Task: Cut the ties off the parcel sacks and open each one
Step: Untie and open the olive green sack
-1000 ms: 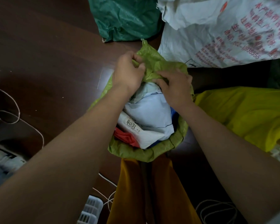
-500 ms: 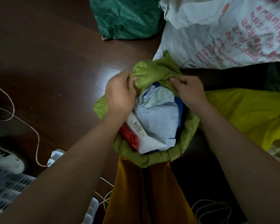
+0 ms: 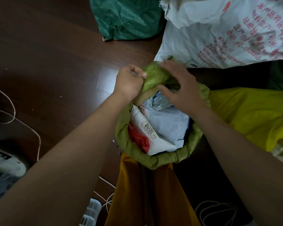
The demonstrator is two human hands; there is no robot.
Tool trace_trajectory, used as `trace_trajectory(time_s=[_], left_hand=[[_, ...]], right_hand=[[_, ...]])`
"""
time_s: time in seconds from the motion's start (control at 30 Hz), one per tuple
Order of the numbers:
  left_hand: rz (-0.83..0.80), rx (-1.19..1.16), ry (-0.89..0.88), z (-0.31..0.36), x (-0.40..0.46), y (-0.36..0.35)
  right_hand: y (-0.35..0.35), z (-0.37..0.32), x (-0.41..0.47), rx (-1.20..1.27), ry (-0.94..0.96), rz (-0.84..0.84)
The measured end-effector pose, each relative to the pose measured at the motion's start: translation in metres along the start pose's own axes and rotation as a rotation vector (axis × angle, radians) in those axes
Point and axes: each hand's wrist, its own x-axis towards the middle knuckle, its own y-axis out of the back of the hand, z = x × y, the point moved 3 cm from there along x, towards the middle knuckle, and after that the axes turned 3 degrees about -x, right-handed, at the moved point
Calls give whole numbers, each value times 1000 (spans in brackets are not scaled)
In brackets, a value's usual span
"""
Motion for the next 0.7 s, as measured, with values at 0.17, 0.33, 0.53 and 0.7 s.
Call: trace_trajectory(time_s=[0.17, 0.33, 0.53, 0.7], left_hand=[[73, -45, -58, -7, -11, 2], [302, 168, -370, -24, -52, 11], [366, 279, -385, -53, -73, 10], [413, 69, -306, -30, -46, 22]], right_hand=[[-4, 7, 10, 59, -27, -25], [3, 14, 19, 70, -91, -16], [6, 17, 19, 51, -161, -16], [11, 12, 17, 116, -265, 71]])
